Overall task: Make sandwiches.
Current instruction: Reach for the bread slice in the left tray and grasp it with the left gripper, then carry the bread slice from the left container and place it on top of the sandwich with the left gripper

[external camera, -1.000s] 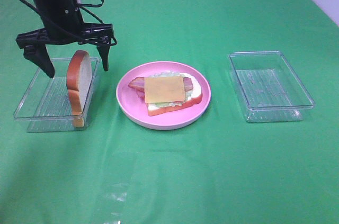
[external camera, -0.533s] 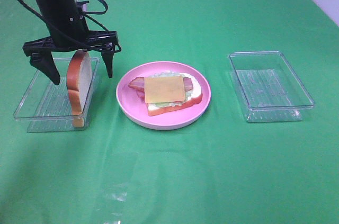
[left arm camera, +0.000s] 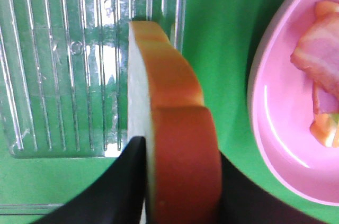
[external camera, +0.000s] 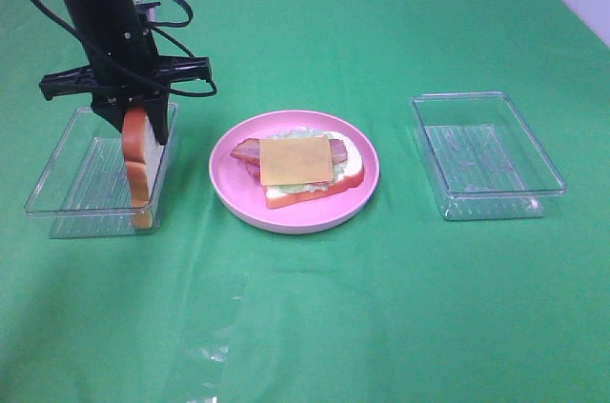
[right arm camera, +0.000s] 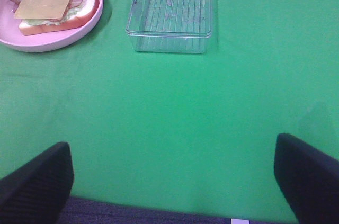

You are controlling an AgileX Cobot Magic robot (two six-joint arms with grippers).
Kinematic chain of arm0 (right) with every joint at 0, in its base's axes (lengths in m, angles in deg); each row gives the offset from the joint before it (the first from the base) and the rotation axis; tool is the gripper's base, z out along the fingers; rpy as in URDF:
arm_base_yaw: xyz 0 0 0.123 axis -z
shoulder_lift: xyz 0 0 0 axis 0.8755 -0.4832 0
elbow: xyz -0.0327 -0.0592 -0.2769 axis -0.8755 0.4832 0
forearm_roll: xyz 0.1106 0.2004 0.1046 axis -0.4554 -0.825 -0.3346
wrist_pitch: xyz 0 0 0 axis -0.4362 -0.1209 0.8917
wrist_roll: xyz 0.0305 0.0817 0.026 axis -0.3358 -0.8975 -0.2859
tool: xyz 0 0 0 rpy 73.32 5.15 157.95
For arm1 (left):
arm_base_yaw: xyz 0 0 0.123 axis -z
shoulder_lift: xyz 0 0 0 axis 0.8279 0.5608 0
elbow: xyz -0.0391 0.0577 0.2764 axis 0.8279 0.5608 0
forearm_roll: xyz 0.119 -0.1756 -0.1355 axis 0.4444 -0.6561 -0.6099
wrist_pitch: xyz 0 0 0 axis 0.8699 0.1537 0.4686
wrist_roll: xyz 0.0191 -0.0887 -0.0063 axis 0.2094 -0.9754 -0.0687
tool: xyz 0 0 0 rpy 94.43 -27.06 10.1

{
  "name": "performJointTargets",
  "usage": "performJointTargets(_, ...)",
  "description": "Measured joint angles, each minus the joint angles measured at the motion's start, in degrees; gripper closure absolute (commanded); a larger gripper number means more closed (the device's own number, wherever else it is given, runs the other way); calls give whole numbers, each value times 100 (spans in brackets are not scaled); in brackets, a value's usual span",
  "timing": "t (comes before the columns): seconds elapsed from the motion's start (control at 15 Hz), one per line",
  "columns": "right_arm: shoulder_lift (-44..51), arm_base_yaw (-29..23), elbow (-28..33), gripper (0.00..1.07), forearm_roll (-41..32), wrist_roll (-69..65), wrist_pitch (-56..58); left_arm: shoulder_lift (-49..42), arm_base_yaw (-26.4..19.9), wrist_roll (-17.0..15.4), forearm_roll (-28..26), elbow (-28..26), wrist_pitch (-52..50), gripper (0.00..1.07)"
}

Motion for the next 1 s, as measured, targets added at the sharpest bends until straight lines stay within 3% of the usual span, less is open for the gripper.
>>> performJointTargets(0.6,0,0,0,9,0,0,0,-189,0,-6,17,6,6,87)
performJointTargets(1.0,0,0,0,9,0,0,0,-1163,0,115,183,-69,0,87)
